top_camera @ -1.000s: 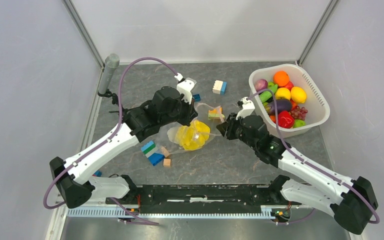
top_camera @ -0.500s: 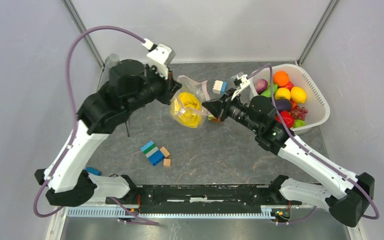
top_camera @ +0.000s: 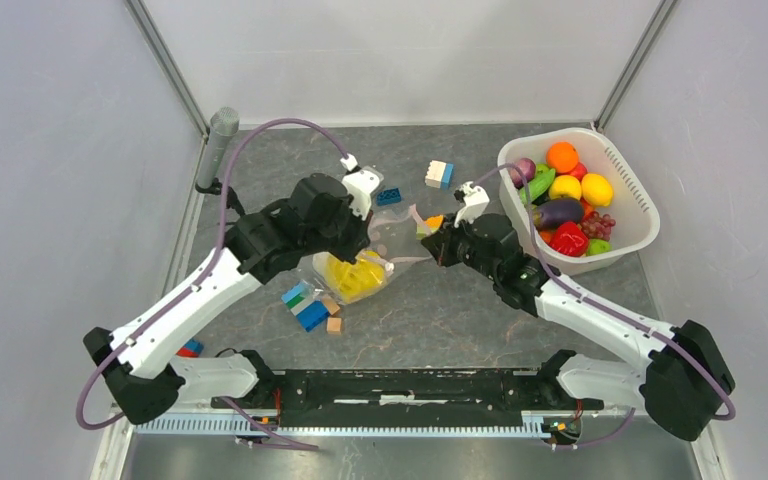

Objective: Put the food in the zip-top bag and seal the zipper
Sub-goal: Adjust the zipper food storage bag at the center of the board.

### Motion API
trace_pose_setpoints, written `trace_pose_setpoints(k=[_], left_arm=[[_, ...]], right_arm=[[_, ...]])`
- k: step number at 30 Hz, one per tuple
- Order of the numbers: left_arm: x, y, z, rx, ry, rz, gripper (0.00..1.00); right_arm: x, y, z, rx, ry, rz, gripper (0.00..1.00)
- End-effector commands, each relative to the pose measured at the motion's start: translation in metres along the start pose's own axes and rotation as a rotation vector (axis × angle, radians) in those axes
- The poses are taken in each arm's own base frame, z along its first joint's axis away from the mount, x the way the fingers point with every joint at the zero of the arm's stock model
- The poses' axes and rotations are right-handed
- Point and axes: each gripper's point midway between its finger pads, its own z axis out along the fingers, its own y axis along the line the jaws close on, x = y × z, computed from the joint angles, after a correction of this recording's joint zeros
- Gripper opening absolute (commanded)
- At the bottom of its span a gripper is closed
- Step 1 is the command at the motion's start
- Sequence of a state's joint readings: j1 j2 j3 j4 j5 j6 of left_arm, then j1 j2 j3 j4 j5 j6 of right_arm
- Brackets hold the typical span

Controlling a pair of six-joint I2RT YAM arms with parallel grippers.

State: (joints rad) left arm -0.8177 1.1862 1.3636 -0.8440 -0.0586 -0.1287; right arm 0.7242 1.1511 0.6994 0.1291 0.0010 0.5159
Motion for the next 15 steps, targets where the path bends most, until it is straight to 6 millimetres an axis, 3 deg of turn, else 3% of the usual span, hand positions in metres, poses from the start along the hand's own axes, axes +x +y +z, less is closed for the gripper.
trace_pose_setpoints(k=[1, 6, 12, 15], left_arm=[[-0.022, -0.032, 0.019, 0.158, -0.102, -0.072, 0.02], [-0.028, -0.039, 0.031, 0.186, -0.129, -0.091, 0.02], [-0.027, -0.036, 0.027, 0.178, -0.175, -0.114, 0.02], [-0.022, -0.033, 0.029, 0.168, -0.195, -0.115, 0.02]], right_arm=[[0.016, -0.045, -0.012, 0.162, 0.010, -0.020, 0.10], [0.008, -0.045, -0.022, 0.157, -0.011, -0.053, 0.22], [-0.019, -0.028, -0.034, 0.085, -0.063, -0.113, 0.59], [-0.035, -0.023, -0.046, 0.090, -0.077, -0.159, 0.67]])
